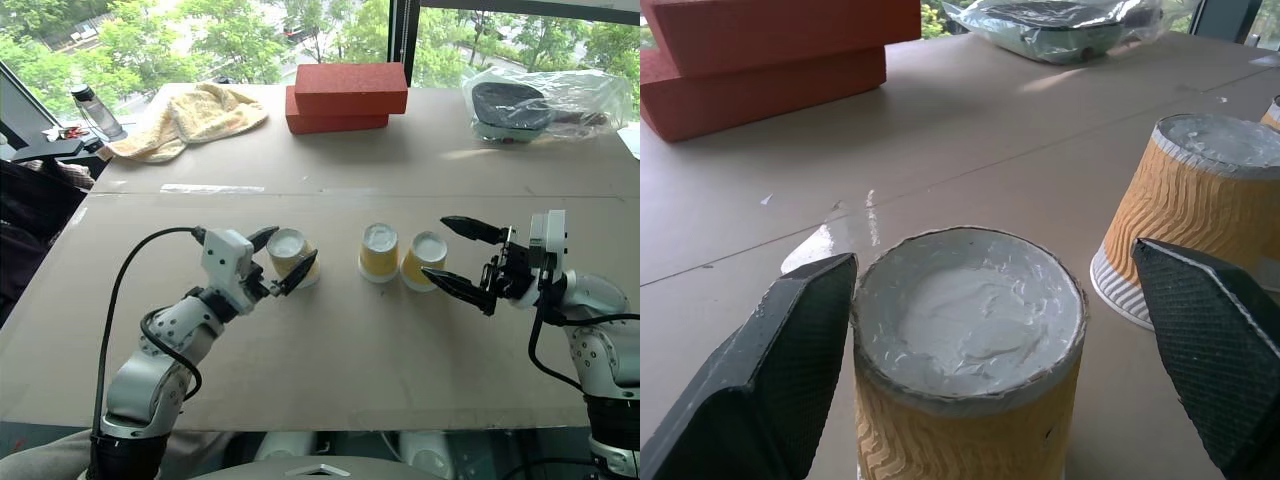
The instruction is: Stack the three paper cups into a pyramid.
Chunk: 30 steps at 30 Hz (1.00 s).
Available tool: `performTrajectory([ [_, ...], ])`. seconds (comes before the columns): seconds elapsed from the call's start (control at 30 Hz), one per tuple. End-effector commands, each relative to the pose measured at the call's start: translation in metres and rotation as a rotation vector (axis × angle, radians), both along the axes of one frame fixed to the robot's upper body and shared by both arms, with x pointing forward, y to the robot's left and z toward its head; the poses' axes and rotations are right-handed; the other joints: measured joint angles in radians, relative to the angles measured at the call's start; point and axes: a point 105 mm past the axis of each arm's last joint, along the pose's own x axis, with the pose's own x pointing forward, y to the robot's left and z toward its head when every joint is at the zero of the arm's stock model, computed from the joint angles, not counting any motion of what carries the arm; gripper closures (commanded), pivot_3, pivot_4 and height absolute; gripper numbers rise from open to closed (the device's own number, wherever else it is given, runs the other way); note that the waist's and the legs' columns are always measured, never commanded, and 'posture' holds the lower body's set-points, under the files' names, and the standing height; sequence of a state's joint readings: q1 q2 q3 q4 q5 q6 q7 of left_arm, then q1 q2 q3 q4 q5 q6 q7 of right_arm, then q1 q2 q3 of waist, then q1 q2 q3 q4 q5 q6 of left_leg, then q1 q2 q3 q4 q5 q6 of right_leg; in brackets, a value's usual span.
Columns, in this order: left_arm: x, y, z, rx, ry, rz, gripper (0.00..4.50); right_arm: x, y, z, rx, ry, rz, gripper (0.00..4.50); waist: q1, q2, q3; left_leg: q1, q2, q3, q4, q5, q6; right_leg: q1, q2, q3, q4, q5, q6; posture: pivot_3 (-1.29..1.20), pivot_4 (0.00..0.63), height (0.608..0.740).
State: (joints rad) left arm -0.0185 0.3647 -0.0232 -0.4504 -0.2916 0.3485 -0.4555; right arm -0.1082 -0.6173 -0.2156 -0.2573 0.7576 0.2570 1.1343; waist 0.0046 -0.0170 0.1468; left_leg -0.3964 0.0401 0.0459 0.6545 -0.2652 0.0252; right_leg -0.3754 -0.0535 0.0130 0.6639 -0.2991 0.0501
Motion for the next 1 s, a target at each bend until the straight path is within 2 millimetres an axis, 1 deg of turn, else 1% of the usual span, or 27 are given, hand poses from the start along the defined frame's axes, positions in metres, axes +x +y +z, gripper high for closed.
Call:
performTrajectory([
  [0.03, 0.004, -0.002, 0.002, 0.013, -0.035, -0.001, 0.0, -0.004, -0.004, 0.011, 0.006, -0.062, -0.012, 0.03, 0.002, 0.0, 0.0, 0.0, 0.0, 0.0, 0.0, 0.0, 0.0, 0.0, 0.0, 0.0, 0.0, 0.0, 0.0, 0.0, 0.15, 0.73],
  [0.17, 0.01, 0.001, -0.001, 0.041, -0.042, 0.017, 0.0, -0.007, -0.007, 0.009, 0.01, -0.054, -0.013, 0.03, 0.004, 0.0, 0.0, 0.0, 0.0, 0.0, 0.0, 0.0, 0.0, 0.0, 0.0, 0.0, 0.0, 0.0, 0.0, 0.0, 0.15, 0.73],
  [0.3, 0.012, 0.002, -0.002, 0.028, -0.045, 0.014, 0.0, -0.01, -0.01, 0.004, 0.008, -0.044, -0.011, 0.03, 0.008, 0.0, 0.0, 0.0, 0.0, 0.0, 0.0, 0.0, 0.0, 0.0, 0.0, 0.0, 0.0, 0.0, 0.0, 0.0, 0.15, 0.73],
  [0.33, 0.012, 0.003, -0.001, 0.026, -0.046, 0.013, 0.49, -0.011, -0.01, 0.003, 0.007, -0.044, -0.01, 0.0, 0.008, 0.0, 0.0, 0.0, 0.0, 0.0, 0.0, 0.0, 0.0, 0.0, 0.0, 0.0, 0.0, 0.0, 0.0, 0.0, 0.15, 0.73],
  [0.37, 0.012, 0.003, 0.0, 0.009, -0.046, 0.015, 0.7, -0.012, -0.01, 0.003, 0.006, -0.045, -0.011, 0.0, 0.008, 0.0, 0.0, 0.0, 0.0, 0.0, 0.0, 0.0, 0.0, 0.0, 0.0, 0.0, 0.0, 0.0, 0.0, 0.0, 0.15, 0.73],
  [0.47, 0.013, 0.003, 0.005, -0.011, -0.058, 0.006, 2.02, -0.012, -0.009, 0.002, 0.005, -0.047, -0.011, 0.0, 0.008, 0.0, 0.0, 0.0, 0.0, 0.0, 0.0, 0.0, 0.0, 0.0, 0.0, 0.0, 0.0, 0.0, 0.0, 0.0, 0.15, 0.73],
  [0.5, 0.013, 0.002, 0.007, -0.007, -0.064, 0.0, 2.14, -0.013, -0.008, 0.002, 0.005, -0.048, -0.01, 0.0, 0.008, 0.0, 0.0, 0.0, 0.0, 0.0, 0.0, 0.0, 0.0, 0.0, 0.0, 0.0, 0.0, 0.0, 0.0, 0.0, 0.15, 0.73],
  [0.63, 0.017, -0.003, 0.021, -0.023, -0.094, -0.033, 2.15, -0.013, -0.004, 0.004, 0.007, -0.051, -0.003, 0.0, 0.008, 0.0, 0.0, 0.0, 0.0, 0.0, 0.0, 0.0, 0.0, 0.0, 0.0, 0.0, 0.0, 0.0, 0.0, 0.0, 0.15, 0.73],
  [0.73, 0.019, -0.014, 0.035, -0.01, -0.112, -0.115, 2.15, -0.012, -0.003, 0.007, 0.011, -0.056, -0.007, 0.0, 0.009, 0.0, 0.0, 0.0, 0.0, 0.0, 0.001, 0.0, 0.0, 0.0, 0.0, 0.0, 0.0, 0.0, 0.0, 0.0, 0.15, 0.73],
  [0.8, 0.025, -0.023, 0.047, -0.002, -0.125, -0.174, 2.15, -0.01, -0.004, 0.007, 0.013, -0.055, -0.016, 0.0, 0.011, 0.0, 0.0, -0.001, 0.0, -0.001, 0.001, 0.0, 0.0, 0.0, 0.0, -0.001, 0.0, 0.0, 0.0, 0.0, 0.15, 0.73],
  [0.9, 0.039, -0.053, 0.073, 0.058, -0.162, -0.328, 2.15, -0.006, -0.014, 0.005, -0.01, -0.057, -0.058, 0.0, 0.017, 0.0, 0.0, -0.001, -0.001, -0.001, 0.003, 0.001, -0.001, 0.001, 0.001, -0.004, 0.0, 0.0, 0.0, 0.0, 0.15, 0.73],
  [1.0, 0.044, -0.077, 0.086, 0.058, -0.155, -0.443, 2.15, -0.005, -0.02, 0.006, -0.011, -0.06, -0.083, 0.0, 0.009, 0.0, 0.0, -0.003, -0.002, -0.001, 0.007, 0.001, -0.002, 0.001, 0.001, -0.005, -0.001, 0.0, 0.0, 0.0, 0.15, 0.73],
])
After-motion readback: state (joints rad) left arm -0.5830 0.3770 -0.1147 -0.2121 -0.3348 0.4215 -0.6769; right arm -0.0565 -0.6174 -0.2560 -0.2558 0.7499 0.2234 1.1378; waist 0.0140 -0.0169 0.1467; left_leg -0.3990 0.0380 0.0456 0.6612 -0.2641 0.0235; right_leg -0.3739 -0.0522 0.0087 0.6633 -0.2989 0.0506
